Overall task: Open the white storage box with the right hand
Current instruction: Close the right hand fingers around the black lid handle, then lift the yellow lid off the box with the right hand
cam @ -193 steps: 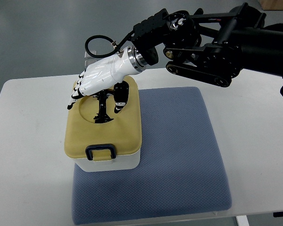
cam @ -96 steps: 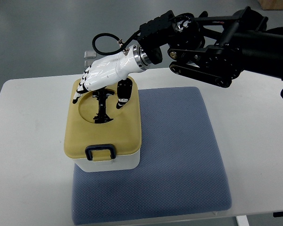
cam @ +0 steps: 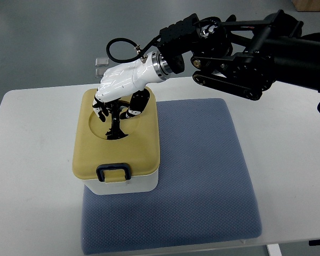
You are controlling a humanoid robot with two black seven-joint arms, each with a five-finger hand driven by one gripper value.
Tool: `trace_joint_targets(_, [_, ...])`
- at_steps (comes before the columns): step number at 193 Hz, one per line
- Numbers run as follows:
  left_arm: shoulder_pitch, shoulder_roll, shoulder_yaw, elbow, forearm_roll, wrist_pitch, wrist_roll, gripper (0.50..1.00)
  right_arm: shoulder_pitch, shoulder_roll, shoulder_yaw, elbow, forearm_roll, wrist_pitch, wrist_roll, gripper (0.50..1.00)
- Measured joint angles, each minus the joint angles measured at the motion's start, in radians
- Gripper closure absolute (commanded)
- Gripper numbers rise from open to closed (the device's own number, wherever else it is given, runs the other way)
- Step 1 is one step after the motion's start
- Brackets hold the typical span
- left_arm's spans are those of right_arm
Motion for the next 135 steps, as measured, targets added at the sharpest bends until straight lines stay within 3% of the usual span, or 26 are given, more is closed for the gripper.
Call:
trace_joint_targets(11, [0.0, 0.0, 0.0, 0.0, 0.0, 0.0, 0.0, 0.5, 0.0, 0.0, 0.0, 0.002, 0.001, -0.008, 0.0, 1.0])
trace_joint_targets(135, [0.0, 0.0, 0.0, 0.0, 0.0, 0.0, 0.0, 0.5, 0.036, -0.061, 0.066, 0.034, 0.012, -0.094, 0.0, 1.0])
